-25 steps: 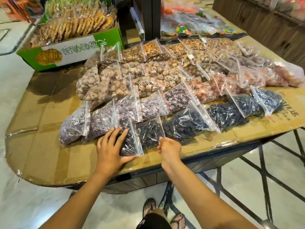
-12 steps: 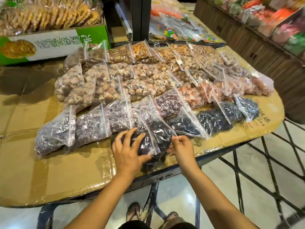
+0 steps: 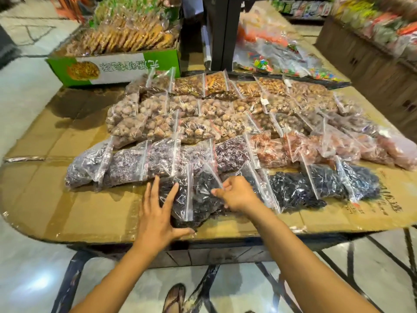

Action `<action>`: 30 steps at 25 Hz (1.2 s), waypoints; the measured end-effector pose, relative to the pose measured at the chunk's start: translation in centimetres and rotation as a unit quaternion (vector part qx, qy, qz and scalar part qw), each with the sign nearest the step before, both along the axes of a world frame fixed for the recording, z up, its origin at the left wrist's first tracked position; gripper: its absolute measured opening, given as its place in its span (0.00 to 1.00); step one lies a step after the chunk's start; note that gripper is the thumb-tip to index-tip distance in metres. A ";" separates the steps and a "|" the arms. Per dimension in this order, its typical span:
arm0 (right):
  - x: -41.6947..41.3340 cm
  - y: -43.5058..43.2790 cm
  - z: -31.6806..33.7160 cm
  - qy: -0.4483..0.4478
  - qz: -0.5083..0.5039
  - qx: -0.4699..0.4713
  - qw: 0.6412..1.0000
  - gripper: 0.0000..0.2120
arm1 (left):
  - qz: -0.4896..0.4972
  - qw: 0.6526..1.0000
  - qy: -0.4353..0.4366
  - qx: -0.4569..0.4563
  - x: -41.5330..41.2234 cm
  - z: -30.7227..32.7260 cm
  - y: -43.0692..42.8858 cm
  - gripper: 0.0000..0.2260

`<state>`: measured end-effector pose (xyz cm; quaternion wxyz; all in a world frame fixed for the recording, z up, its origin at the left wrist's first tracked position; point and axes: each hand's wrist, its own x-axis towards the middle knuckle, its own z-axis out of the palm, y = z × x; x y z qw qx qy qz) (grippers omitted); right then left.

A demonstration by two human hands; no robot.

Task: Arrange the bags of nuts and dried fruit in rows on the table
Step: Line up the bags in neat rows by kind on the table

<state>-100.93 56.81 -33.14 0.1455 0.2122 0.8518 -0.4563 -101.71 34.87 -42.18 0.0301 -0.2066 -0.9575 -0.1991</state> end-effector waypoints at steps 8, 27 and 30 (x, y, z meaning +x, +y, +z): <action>4.8 0.0 -3.3 0.144 -0.047 -0.113 0.982 0.12 | -0.019 0.998 -0.044 -0.046 -0.9 2.0 0.7 0.49; 10.6 33.3 -3.9 0.070 -0.238 0.215 0.945 0.33 | -0.219 0.975 -0.012 -0.018 3.6 5.2 28.4 0.43; 9.6 39.5 -5.2 -0.010 -0.055 0.256 0.965 0.50 | -0.142 0.985 -0.067 -0.077 2.5 3.4 33.9 0.53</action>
